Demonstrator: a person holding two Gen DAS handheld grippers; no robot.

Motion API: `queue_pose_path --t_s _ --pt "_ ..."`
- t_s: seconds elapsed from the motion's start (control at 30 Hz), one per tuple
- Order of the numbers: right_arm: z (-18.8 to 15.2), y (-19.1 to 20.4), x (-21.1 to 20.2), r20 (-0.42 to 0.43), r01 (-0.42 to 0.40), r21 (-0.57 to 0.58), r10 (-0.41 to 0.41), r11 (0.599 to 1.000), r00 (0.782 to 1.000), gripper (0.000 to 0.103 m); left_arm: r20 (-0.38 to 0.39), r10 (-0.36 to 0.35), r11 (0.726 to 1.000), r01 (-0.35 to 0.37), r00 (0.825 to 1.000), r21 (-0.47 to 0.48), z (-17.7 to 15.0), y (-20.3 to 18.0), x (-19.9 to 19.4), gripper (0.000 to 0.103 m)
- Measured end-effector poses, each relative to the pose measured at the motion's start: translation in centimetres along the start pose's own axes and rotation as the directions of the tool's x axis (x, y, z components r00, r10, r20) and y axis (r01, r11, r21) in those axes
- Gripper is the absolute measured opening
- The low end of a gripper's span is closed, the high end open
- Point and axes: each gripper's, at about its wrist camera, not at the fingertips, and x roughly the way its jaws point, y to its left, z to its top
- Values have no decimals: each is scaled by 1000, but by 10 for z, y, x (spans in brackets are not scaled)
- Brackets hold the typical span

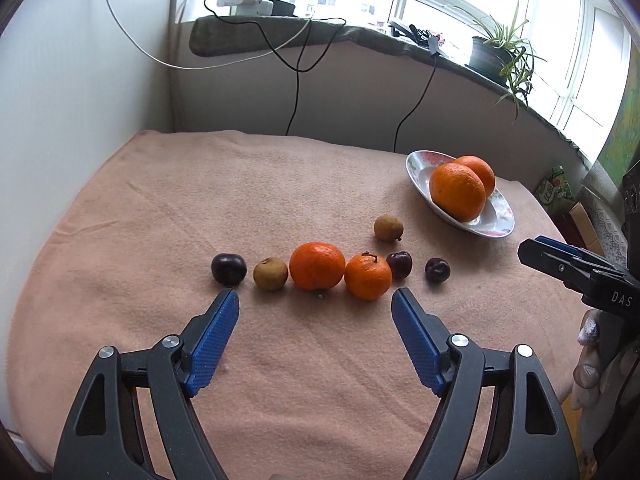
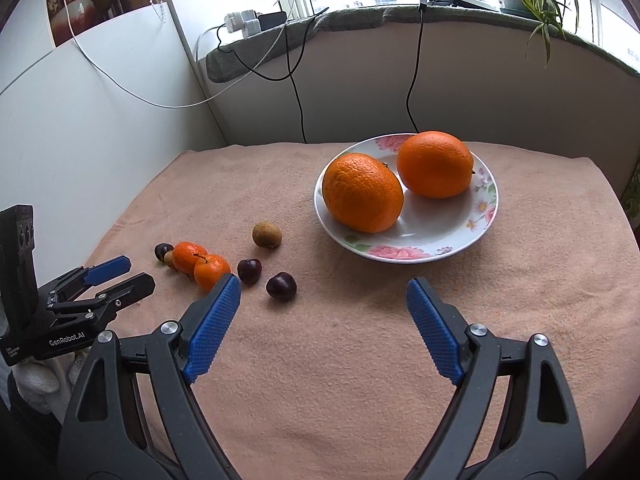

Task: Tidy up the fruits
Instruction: 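Withdraw the right gripper from the plate, then lower the left gripper around the small mandarin and close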

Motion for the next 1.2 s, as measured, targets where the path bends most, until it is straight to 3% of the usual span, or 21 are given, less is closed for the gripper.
queue_pose_path --t_s 0.53,0.77,0.87,0.97,1.1,1.2 --pt "-11 17 22 -37 -14 -45 12 999 999 87 -19 56 993 -57 998 -105 -26 49 -6 76" --pt "-11 30 35 -64 -19 -99 13 995 998 73 -36 40 991 -45 999 -128 -28 58 2 61" --pt "-11 33 43 -88 -28 -117 18 993 996 60 -43 36 992 -41 998 -121 -29 59 5 56" --pt "-11 34 51 -102 -26 -127 13 992 995 57 -49 35 991 -41 998 -128 -30 62 7 55" --pt "-8 36 61 -121 -30 -139 13 990 993 47 -52 40 990 -47 998 -132 -30 66 9 46" --pt "-8 37 68 -130 -26 -143 7 989 991 46 -55 38 990 -45 998 -131 -30 67 11 44"
